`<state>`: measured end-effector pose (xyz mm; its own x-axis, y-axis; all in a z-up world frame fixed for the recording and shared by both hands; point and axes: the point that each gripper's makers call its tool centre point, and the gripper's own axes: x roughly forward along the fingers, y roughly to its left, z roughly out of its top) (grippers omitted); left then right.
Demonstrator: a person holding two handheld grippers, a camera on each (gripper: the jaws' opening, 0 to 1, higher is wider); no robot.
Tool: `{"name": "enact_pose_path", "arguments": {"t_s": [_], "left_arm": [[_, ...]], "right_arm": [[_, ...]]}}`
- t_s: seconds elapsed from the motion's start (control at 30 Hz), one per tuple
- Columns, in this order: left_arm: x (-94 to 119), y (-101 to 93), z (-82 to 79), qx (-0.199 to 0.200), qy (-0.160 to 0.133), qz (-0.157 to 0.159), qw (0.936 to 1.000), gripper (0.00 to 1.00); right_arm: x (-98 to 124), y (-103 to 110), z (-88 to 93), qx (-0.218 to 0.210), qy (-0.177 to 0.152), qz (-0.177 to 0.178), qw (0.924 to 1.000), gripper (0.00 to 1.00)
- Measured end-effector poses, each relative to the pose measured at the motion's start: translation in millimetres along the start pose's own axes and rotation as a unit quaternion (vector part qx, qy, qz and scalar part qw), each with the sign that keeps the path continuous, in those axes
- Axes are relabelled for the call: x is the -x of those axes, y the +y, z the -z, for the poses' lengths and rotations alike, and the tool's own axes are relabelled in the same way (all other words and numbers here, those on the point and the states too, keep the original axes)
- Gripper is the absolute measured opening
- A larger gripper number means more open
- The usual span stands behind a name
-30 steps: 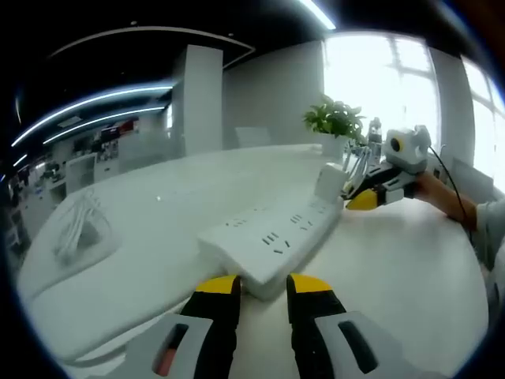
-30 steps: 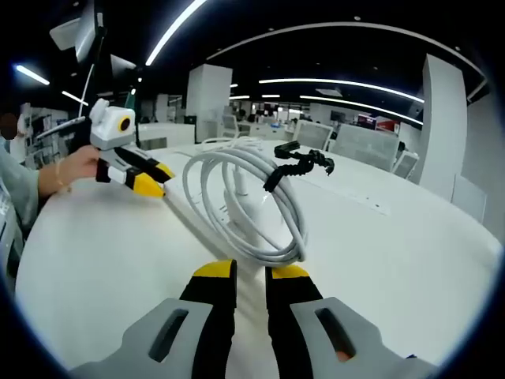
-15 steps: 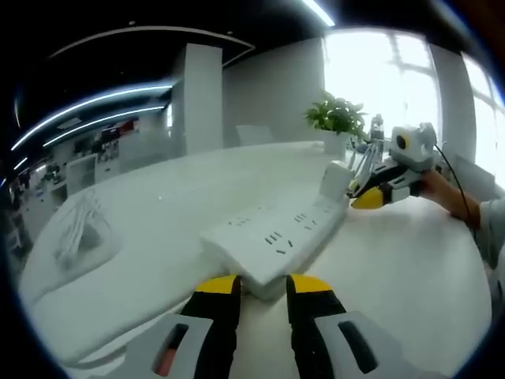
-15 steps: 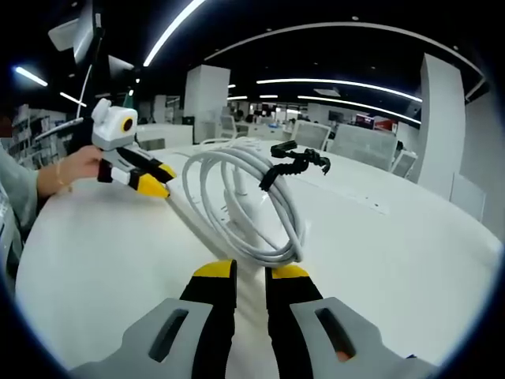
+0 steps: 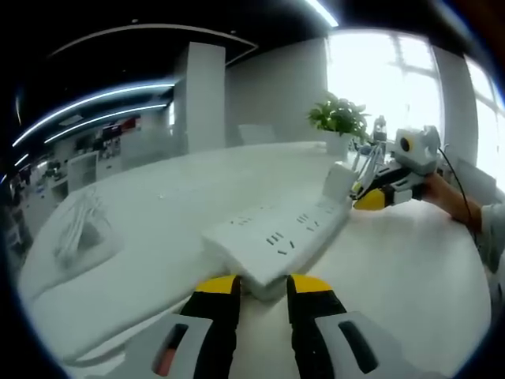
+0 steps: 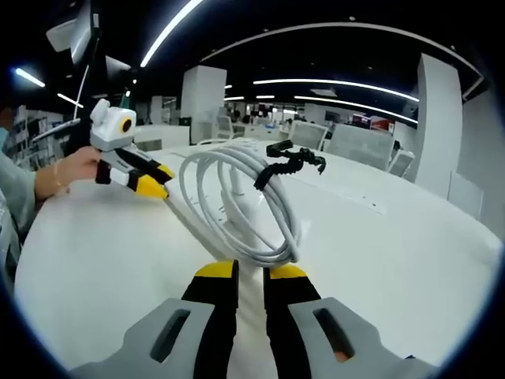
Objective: Straighten the power strip on the desk, plug the charger into it
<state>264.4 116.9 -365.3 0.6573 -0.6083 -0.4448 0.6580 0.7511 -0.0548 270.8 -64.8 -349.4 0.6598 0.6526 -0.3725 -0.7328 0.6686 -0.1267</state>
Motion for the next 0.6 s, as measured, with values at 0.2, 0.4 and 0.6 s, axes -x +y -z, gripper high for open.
{"name": "enact_pose_path", "arguments": {"t_s": [0.2,0.4,0.6], "left_arm": [[0.2,0.5,-0.2,0.005,-0.001,0.000,1.0000,0.24],[-0.3,1.3,-0.5,-0.002,0.001,-0.008,1.0000,0.25],[-0.6,-0.1,-0.7,-0.006,0.004,-0.009,0.9999,0.27]], "right_arm": [[0.0,0.0,-0.2,-0.002,0.000,0.004,1.0000,0.12],[-0.2,-0.6,-0.7,-0.004,0.003,0.007,1.0000,0.12],[-0.6,-1.8,-0.7,-0.018,0.004,0.009,0.9998,0.12]]}}
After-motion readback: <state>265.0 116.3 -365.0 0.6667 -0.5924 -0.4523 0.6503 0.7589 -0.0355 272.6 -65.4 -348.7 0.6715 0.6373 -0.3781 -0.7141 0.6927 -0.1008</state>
